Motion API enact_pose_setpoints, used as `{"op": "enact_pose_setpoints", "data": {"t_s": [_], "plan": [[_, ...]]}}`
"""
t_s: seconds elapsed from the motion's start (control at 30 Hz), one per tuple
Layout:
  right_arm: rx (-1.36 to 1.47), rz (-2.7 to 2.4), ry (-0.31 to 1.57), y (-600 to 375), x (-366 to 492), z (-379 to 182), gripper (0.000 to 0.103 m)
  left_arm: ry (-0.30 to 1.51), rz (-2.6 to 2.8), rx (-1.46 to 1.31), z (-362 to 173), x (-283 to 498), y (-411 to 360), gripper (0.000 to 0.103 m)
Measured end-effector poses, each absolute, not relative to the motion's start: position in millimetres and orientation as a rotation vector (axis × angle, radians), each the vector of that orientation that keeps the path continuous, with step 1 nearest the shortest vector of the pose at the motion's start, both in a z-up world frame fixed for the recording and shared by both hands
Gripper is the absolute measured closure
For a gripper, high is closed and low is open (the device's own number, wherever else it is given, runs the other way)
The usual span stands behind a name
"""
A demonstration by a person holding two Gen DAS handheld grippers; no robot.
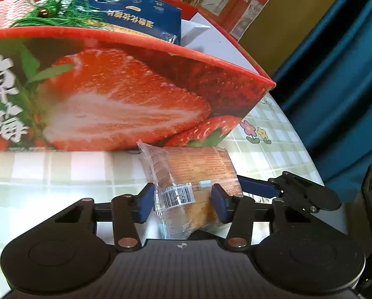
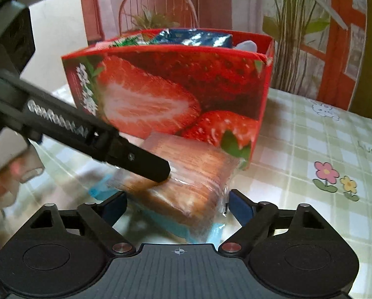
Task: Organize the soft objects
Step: 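Close the left tool on the wrapped bread loaf and lift it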
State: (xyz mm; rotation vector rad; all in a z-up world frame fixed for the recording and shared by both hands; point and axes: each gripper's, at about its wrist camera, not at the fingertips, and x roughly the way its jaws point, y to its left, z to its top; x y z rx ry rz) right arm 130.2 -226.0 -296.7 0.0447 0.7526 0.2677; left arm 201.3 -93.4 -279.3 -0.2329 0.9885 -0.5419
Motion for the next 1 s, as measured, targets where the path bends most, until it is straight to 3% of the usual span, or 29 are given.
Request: {"op": "enact_pose_setpoints", "data": {"t_s": [0.4,0.67,0.87,1.0], "plan": [[0.106,0.326,0.743,-176.6,101.6,-286.5,0.038,0.968,-0.491,-0.287,-279.7,163.6,-39.6,0.054],[0.050,0.303,0.684,-155.2,78.9,-288.5,0.038,0.951,-0.464,-0.335,-285.5,145.1,-17.5,0.060],[0.048,0.244,0.675,-155.1,76.8,-289.9,0.027,0.955,-0.469,-0.344,-288.8,144.7,-18.7,0.060],[0.047,0.249,0.670,-156.3,74.9,-291.5,0.028,0.946,-0.465,-0.331,-289.6,144.4,-19.6,0.060]]}}
